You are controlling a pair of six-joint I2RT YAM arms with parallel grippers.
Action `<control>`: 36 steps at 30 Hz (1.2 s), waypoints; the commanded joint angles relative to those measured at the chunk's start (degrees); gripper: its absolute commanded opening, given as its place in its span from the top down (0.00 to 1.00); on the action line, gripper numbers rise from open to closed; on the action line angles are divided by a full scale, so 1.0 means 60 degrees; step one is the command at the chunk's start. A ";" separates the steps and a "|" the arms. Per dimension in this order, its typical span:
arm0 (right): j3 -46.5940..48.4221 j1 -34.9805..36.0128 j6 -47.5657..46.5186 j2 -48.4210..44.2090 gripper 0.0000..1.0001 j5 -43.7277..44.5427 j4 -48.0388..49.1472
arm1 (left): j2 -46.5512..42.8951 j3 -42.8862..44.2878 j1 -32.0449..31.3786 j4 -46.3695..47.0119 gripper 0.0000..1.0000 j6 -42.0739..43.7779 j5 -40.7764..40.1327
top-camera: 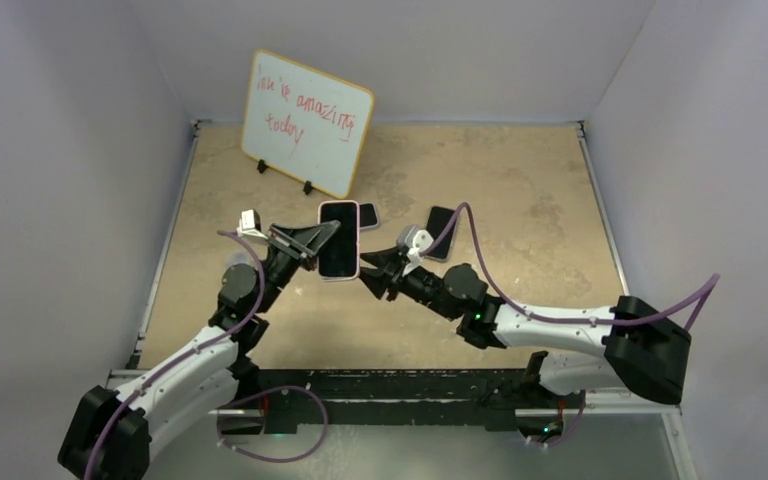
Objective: Take the phone out of the phone case
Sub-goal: Remove the phone case from the phone.
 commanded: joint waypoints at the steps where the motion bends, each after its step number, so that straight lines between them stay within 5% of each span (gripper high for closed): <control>1: -0.0123 0.0045 0.1146 -0.0138 0.55 -0.1193 0.0144 | 0.0293 0.0140 -0.0009 0.1398 1.00 -0.0077 -0.0146; 6: -0.0494 0.0039 0.2069 0.0095 0.44 -0.1596 0.0905 | 0.0596 -0.0090 -0.0008 0.2231 1.00 -0.0306 -0.0121; 16: -0.0055 0.0038 0.3274 0.0236 0.43 -0.1508 0.1032 | 0.0520 -0.0097 -0.0004 0.2445 1.00 -0.0050 -0.0052; 36: 0.0811 -0.0128 0.3496 -0.0655 0.60 -0.1500 -0.1200 | 0.0522 0.0356 -0.0006 0.2295 1.00 0.0934 0.0565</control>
